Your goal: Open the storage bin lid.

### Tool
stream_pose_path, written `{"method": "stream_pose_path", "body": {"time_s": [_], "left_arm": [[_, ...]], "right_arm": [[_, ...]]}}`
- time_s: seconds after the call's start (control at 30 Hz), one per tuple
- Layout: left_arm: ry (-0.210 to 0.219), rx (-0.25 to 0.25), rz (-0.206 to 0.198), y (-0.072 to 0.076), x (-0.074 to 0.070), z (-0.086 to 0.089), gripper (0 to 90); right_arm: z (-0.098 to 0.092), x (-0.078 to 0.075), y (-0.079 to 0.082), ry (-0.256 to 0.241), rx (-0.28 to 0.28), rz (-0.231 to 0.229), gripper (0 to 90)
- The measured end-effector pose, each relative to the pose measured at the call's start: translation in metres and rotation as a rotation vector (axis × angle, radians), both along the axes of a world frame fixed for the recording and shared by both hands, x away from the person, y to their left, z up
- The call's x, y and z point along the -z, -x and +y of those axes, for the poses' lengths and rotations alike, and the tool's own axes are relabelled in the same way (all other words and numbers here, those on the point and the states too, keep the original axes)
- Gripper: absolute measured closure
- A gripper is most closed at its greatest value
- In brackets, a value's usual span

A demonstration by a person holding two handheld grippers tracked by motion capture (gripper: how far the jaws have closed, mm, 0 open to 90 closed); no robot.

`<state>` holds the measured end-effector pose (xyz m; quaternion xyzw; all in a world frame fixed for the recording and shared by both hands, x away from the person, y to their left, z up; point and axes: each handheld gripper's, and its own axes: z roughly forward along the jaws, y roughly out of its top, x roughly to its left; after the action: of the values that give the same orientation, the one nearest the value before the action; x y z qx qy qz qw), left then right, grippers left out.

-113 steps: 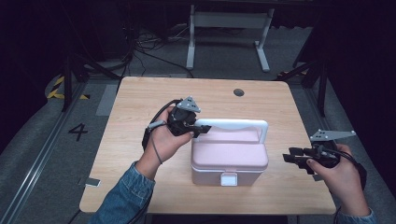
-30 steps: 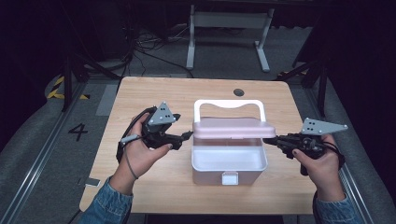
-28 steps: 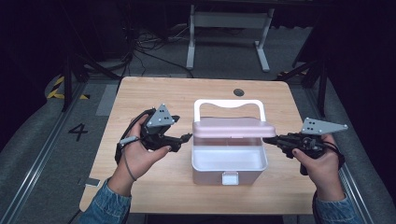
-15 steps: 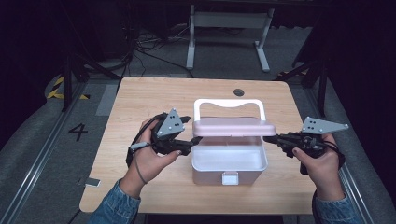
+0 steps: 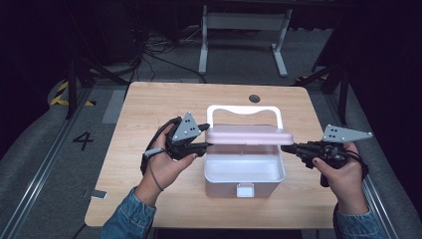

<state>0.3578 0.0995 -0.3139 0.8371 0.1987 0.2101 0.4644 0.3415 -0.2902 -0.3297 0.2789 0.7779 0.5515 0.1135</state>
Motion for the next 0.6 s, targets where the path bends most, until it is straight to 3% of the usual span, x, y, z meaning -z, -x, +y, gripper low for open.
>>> {"method": "stream_pose_path", "body": {"time_s": [0.23,0.47,0.6], "left_arm": [[0.011,-0.025,-0.007,-0.004,-0.004,0.000,59.4],[0.004,-0.030,0.002,-0.015,-0.015,-0.002,62.4],[0.022,-0.028,0.012,-0.024,-0.020,-0.001,64.6]], "right_arm": [[-0.007,-0.001,0.004,0.004,0.010,0.002,88.7],[-0.030,0.000,0.007,-0.003,0.070,0.010,88.7],[-0.037,-0.001,0.010,-0.005,0.094,0.013,88.7]]}}
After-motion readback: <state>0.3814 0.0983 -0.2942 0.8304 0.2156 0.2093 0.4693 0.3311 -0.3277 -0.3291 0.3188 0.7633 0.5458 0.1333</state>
